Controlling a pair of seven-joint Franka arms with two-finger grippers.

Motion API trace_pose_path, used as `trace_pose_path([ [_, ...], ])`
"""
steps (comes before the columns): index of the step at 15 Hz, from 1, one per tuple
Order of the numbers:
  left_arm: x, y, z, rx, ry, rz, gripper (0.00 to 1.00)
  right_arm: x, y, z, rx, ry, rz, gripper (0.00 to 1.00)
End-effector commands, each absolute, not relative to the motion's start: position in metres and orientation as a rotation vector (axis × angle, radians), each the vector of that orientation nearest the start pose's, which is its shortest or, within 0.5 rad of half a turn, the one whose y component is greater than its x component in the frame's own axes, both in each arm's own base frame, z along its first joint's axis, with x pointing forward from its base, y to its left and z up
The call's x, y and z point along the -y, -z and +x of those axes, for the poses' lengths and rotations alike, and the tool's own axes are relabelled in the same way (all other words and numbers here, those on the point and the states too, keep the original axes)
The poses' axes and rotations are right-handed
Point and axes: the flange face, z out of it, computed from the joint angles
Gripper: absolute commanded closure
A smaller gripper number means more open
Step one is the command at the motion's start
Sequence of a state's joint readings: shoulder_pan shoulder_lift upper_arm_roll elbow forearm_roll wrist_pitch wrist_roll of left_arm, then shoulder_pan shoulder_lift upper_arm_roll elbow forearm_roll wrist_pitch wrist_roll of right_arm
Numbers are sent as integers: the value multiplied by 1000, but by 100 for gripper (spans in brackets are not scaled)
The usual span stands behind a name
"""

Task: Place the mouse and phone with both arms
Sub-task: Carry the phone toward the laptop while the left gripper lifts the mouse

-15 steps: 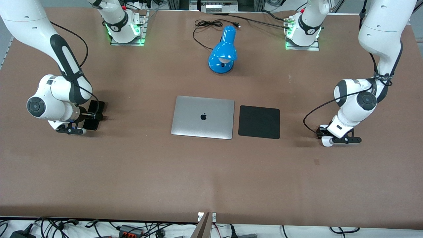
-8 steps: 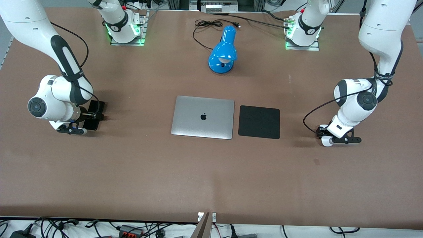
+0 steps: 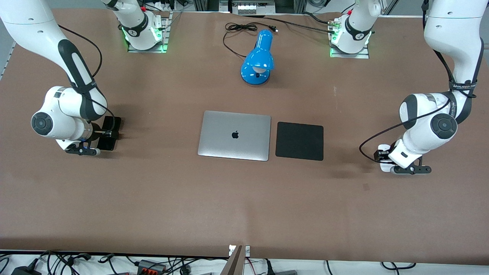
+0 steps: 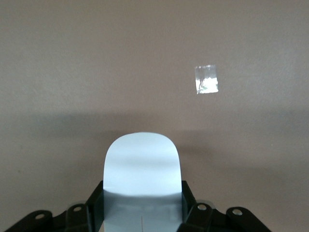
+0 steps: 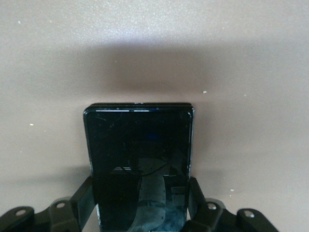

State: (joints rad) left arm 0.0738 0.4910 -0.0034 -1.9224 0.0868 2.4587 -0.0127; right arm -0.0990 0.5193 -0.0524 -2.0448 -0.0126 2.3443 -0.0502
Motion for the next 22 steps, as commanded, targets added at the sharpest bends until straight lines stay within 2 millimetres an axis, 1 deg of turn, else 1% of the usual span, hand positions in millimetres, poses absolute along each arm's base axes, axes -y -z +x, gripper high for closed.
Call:
trace_pose_path([
  [1,-42,-249,638,-15,46,-3071,57,80,-165,563,-93,-378,-3125,68],
  [2,-41,-255,642,-15,32,-3069,57,80,-167,563,-96,-385,-3124,68],
  [3,-38,-264,647,-20,12,-3067,57,79,-173,564,-94,-388,-3123,68],
  [4,-38,-273,652,-18,-7,-3065,57,72,-183,566,-81,-393,-3116,68],
  [6,-29,-280,660,-32,-35,-3063,57,56,-213,574,-60,-409,-3103,68],
  [8,-29,-281,661,-38,-33,-3061,57,27,-239,586,-28,-425,-3091,68],
  [9,-29,-283,662,-35,-28,-3061,57,10,-249,593,-37,-427,-3087,68],
  [10,-28,-283,662,-35,-28,-3061,58,-11,-255,598,-41,-419,-3082,69],
  [12,-28,-283,662,-35,-28,-3061,58,-45,-255,598,-54,-410,-3073,69],
  [13,-28,-283,662,-35,-28,-3061,58,-62,-250,596,-45,-421,-3065,69],
  [15,-28,-283,662,-38,-28,-3061,58,-89,-237,592,12,-437,-3045,68],
  [16,-28,-284,663,-37,-25,-3061,58,-99,-232,591,32,-436,-3042,68],
  [17,-27,-291,667,-40,-18,-3061,58,-107,-228,591,17,-429,-3045,68],
  [18,-23,-292,666,-46,-55,-3059,58,-118,-221,590,-16,-423,-3049,68],
  [22,-17,-294,668,-52,-66,-3059,58,-157,-204,585,-126,-384,-3061,68],
])
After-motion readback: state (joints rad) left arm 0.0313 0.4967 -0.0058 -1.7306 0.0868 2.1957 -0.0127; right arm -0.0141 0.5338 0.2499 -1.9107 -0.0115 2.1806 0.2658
